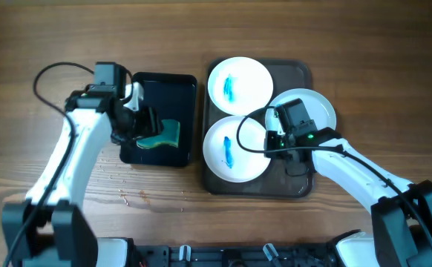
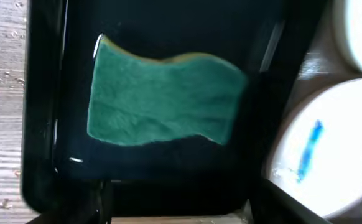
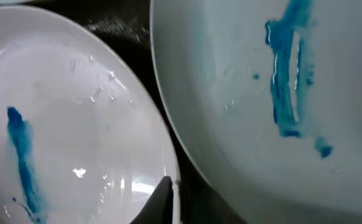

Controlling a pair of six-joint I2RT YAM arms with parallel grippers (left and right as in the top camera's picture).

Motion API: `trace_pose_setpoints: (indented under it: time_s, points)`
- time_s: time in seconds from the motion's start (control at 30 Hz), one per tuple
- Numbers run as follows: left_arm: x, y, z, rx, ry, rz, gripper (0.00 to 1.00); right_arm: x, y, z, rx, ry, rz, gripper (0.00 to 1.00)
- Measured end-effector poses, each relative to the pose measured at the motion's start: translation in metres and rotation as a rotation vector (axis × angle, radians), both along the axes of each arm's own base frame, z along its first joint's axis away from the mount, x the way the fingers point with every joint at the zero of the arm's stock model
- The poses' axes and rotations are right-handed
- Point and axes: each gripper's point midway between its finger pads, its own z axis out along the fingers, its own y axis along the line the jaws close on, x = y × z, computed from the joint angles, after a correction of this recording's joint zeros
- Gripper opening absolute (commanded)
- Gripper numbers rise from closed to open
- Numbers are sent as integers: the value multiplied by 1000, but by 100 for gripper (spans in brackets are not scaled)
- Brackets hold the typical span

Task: Clean dirty plates on tray and stack at the side

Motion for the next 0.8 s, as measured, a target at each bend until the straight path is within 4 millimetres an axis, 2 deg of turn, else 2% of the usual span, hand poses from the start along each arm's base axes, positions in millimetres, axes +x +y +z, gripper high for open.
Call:
trace_pose_setpoints:
  time_s: [0.03,0.13,0.2,0.23,0.3,0.4,0.43,0.47,0.67,0.7,0.77,0.8]
  points:
    - [5,1,-13,38,18,5,65,-5,-1,-2,-5,19,10,17]
    - [21,0,-35,88,9,6,63,-14,0,-4,4,60,20,18]
    - [25,-6,-53,109,34,-1,53,-18,1,-4,14,77,25,18]
    - [26,-8,-58,121,36,5,54,-18,2,-4,19,80,26,19]
    - [44,-8,-59,136,-33,22,50,-20,5,-4,35,90,33,22]
    - [52,-7,-70,150,-40,31,39,-22,6,-4,43,96,37,35]
    - [52,-8,-74,151,-31,32,32,-23,7,-4,46,101,36,39]
    - [54,-9,-81,154,-14,29,29,-24,7,-4,47,103,42,39]
    - [50,-13,-81,166,28,17,60,-24,7,-4,47,102,46,39]
    - [49,-14,-79,166,34,12,70,-24,7,-4,46,103,46,39]
    - [40,-15,-68,166,58,11,78,-24,7,-4,46,103,46,40]
    - [36,-16,-57,162,49,5,77,-24,7,-4,46,103,45,41]
